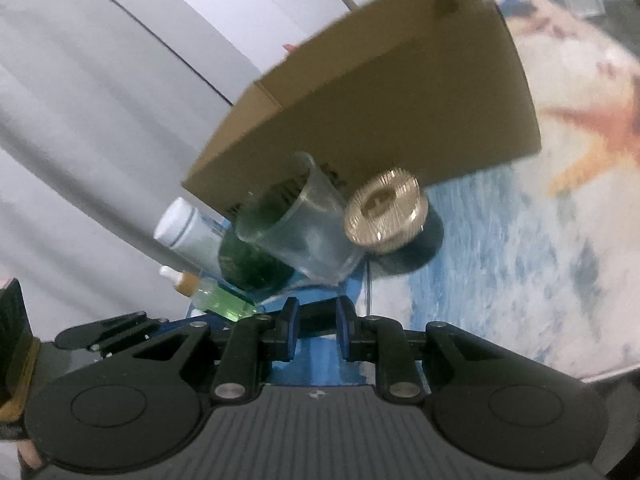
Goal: Organize rigid objects
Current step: 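Move the right gripper back to the black cylinder on the table, then close the right gripper around the black cylinder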
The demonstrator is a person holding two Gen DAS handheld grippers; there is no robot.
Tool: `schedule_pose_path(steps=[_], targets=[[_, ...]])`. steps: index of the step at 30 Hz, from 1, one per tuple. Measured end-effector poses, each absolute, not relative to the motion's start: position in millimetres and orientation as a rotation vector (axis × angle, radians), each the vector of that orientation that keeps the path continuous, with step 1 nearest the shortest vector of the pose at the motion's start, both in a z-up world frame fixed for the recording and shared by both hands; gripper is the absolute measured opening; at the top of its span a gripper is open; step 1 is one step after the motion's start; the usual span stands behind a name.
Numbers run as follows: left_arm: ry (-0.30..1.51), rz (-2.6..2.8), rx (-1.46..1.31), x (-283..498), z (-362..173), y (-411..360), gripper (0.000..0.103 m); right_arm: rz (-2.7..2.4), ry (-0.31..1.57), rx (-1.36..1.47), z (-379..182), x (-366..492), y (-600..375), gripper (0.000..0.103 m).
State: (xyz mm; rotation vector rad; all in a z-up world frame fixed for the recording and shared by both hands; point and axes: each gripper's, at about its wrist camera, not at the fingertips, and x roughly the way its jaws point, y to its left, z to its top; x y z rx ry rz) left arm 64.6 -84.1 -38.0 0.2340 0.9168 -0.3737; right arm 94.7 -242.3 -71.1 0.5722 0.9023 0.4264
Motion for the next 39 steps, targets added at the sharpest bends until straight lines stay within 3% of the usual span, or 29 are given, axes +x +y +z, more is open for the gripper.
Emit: schedule_pose_path(steps=[7, 22, 33, 39], targets=[[0.919, -0.359, 0.311, 46, -49, -88, 0.05, 0.423, 0.928, 0.595, -74, 87, -237, 0.022], [0.882, -0.349, 0.36, 44, -53, -109, 0.046, 0.395, 0.929, 0.597, -84, 83, -242, 0.022], [0.862, -0.384, 0.369, 47, -58, -125, 0.046, 0.356, 0.904, 0.593, -80, 80, -259, 0.022], [0.885, -0.373, 0.339, 48, -54, -123, 0.053, 0.333, 0.883, 0.586, -77, 83, -264, 0.022]])
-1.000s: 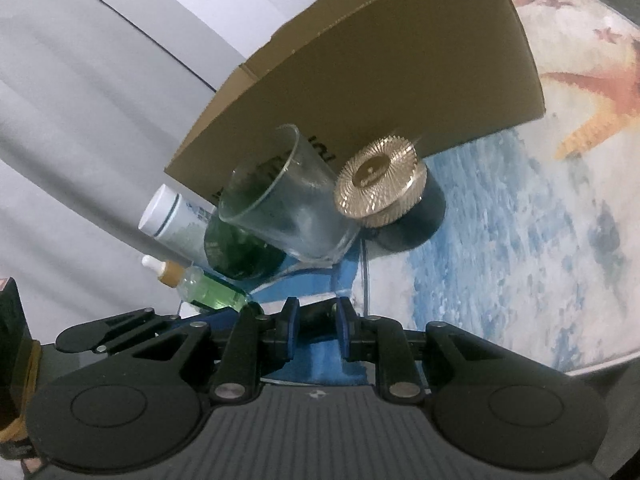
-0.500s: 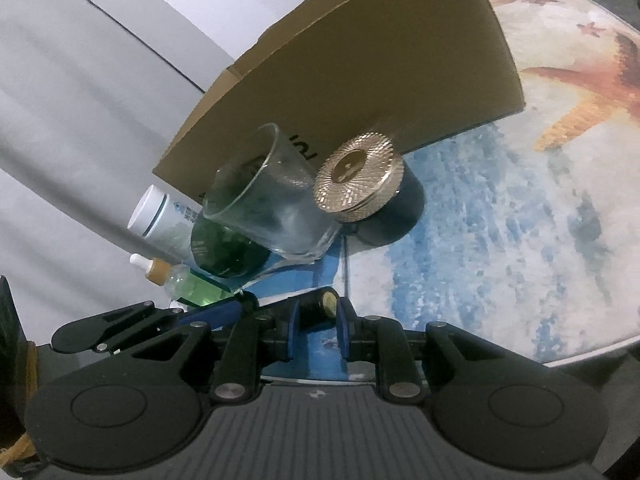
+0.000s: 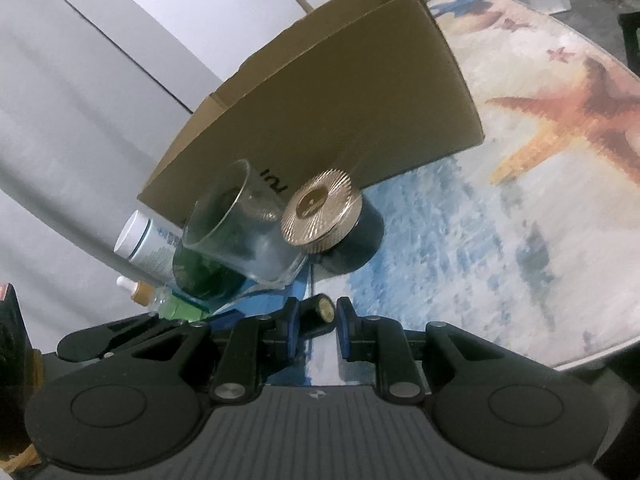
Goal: Organize rigid objects
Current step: 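Close the right gripper around the black cylinder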
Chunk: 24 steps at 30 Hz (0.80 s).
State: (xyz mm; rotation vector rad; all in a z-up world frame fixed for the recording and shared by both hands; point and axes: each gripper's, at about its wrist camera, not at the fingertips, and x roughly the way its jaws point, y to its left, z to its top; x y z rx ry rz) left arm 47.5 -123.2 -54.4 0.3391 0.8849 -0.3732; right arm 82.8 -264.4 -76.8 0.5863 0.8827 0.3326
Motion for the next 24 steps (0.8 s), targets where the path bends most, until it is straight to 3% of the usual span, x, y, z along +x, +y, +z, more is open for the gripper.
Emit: schedule_pose_path(steps=[24], targets=[[0.894, -0.355, 0.318, 47.1, -53.7, -119.0, 0.048, 0.356, 0.888, 0.587, -80.3, 88.8, -256.1, 0.022]])
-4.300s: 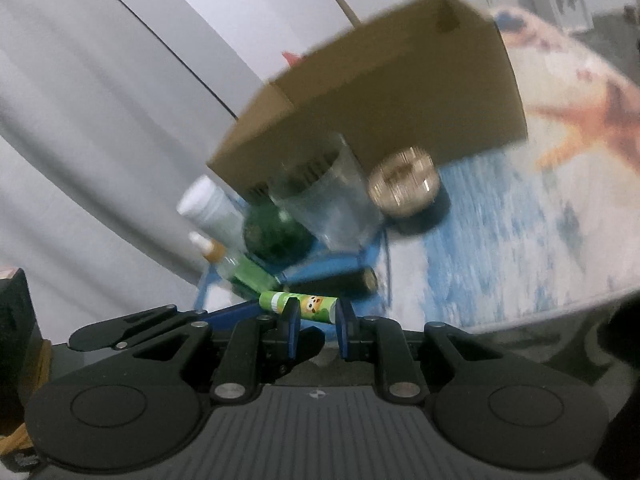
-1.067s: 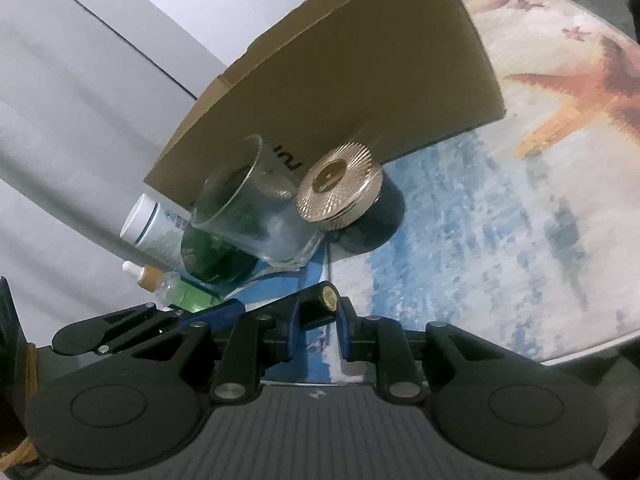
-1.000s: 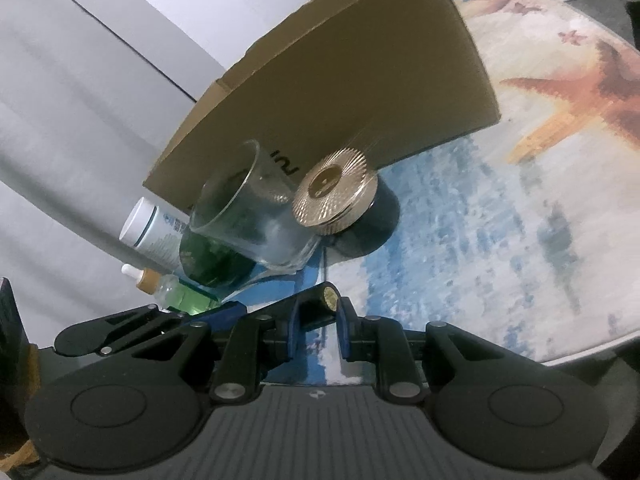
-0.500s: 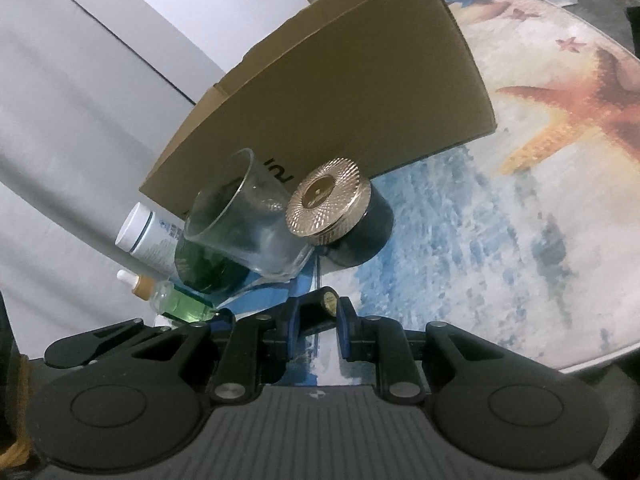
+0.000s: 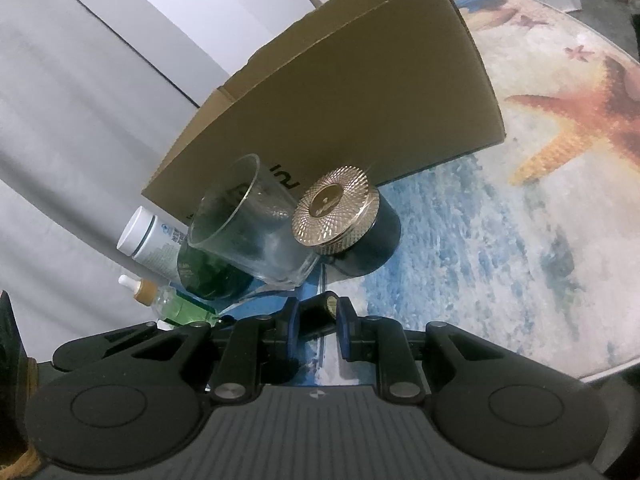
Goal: Organize rigid objects
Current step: 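Close the right gripper around the black cylinder, then carry the black cylinder into the box and open the right gripper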
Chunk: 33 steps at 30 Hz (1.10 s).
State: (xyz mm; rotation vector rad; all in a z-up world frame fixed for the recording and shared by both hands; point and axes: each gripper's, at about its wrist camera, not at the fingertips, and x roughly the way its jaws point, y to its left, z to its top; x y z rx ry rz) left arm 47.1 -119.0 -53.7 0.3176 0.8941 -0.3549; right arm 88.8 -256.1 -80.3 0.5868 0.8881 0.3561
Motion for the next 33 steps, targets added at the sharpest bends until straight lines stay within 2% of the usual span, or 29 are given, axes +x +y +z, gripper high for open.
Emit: schedule_pose_path(steps=[22, 33], targets=[[0.846, -0.354, 0.332, 40, -40, -124, 0.047, 0.346, 0.871, 0.568, -76, 78, -251, 0.023], [0.7, -0.359, 0.324, 9, 9, -127, 0.047, 0.329, 0.725, 0.529, -19, 38, -252, 0.023]])
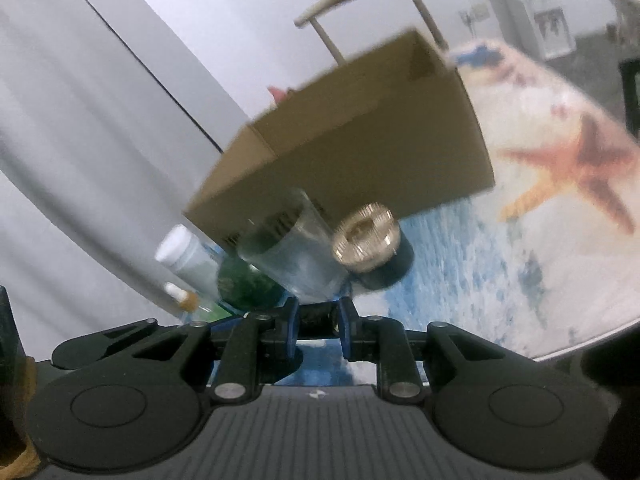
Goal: Organize rigid objects
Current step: 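Carry the black cylinder into the box and open the right gripper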
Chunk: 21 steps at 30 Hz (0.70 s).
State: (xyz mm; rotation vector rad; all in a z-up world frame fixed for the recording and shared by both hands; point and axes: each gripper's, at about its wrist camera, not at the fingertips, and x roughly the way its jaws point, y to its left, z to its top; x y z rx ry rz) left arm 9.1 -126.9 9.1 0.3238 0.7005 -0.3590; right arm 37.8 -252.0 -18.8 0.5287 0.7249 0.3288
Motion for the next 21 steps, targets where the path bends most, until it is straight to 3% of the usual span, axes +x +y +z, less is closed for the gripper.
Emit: schedule_pose_path(steps=[12, 17, 21], targets=[[0.55, -0.294, 0.314, 75, 82, -121, 0.047, 0.407, 0.517, 0.387, 72, 99, -249, 0.023], [0.643, -0.255, 0.307, 143, 83, -107, 0.047, 0.463, 0.636, 0.401, 67, 174, -238, 0.023], [0.835, -0.255, 0.284, 213, 61, -97, 0.047, 0.488, 0.818, 0.473, 40, 245, -232, 0.023]])
